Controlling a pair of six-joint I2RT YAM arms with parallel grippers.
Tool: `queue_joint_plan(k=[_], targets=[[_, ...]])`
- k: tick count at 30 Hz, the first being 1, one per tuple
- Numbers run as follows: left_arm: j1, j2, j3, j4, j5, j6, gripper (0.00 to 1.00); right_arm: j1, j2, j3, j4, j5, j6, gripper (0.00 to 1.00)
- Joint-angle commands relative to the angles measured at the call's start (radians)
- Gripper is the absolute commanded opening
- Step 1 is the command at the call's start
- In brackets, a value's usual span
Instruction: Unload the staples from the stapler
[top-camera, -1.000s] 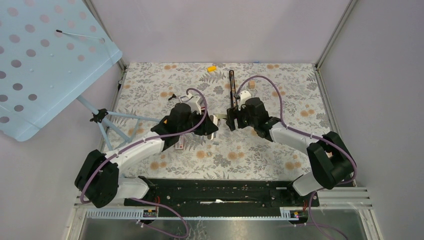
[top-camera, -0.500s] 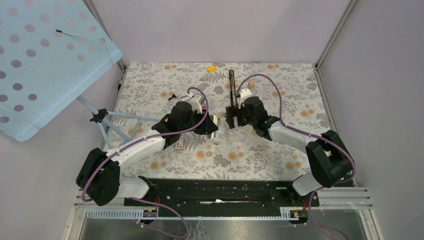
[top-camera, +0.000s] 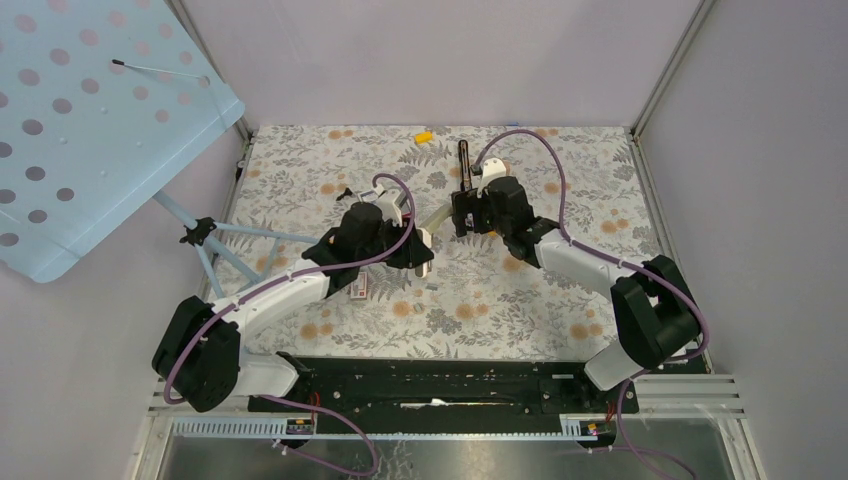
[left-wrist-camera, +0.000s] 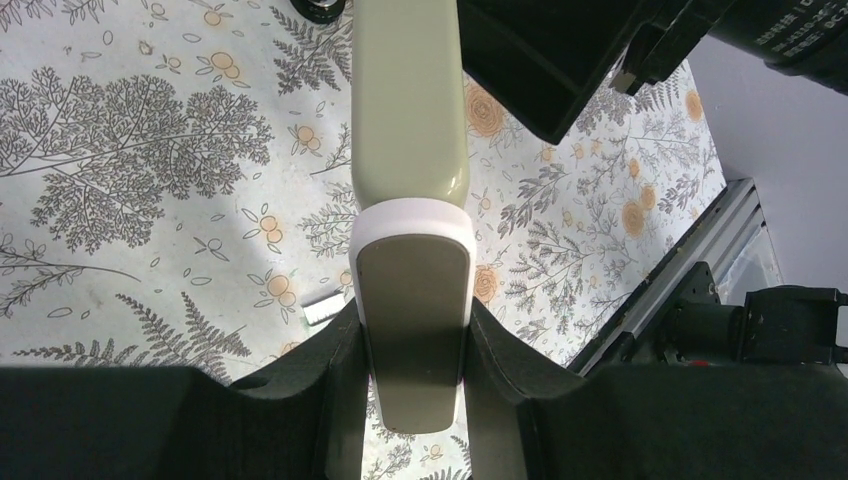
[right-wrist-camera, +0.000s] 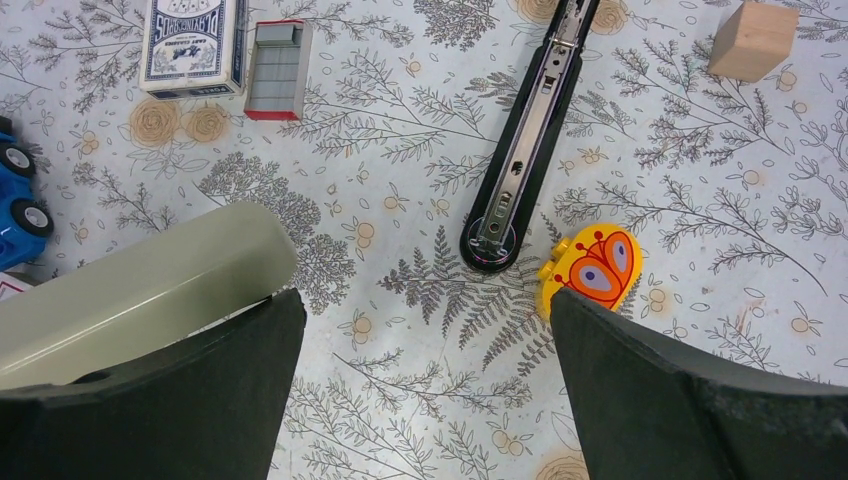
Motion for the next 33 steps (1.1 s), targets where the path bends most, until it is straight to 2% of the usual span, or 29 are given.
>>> queue_joint_plan(k=[1,8,17,22,29,33], targets=[[-0.016,-0.015,0.021,-0.028,0.068,0.015,0.00,-0.006,-0.032,0.022,0.083,0.015,0.022,1.00],[-0.015,-0.022,0.019,-0.015,0.054,-0.003,0.00,-0.006,-0.102,-0.068,0.071,-0.063,0.009,1.00],[-0.013,-0.080,-0.019,0.131,0.013,-0.075,0.00,-0.006,-0.286,-0.181,0.016,-0.103,0.056,1.00],[-0.007,-0.130,-0.070,0.248,0.024,-0.112,0.00,-0.006,-0.410,-0.244,0.002,-0.121,0.140,1.00],[-0.004,-0.233,-0.161,0.521,0.078,-0.188,0.00,-0.006,-0.574,-0.330,0.134,-0.240,0.312,0.99],[-0.004,-0.301,-0.190,0.610,0.080,-0.215,0.00,-0.009,-0.650,-0.378,0.285,-0.357,0.374,1.00]])
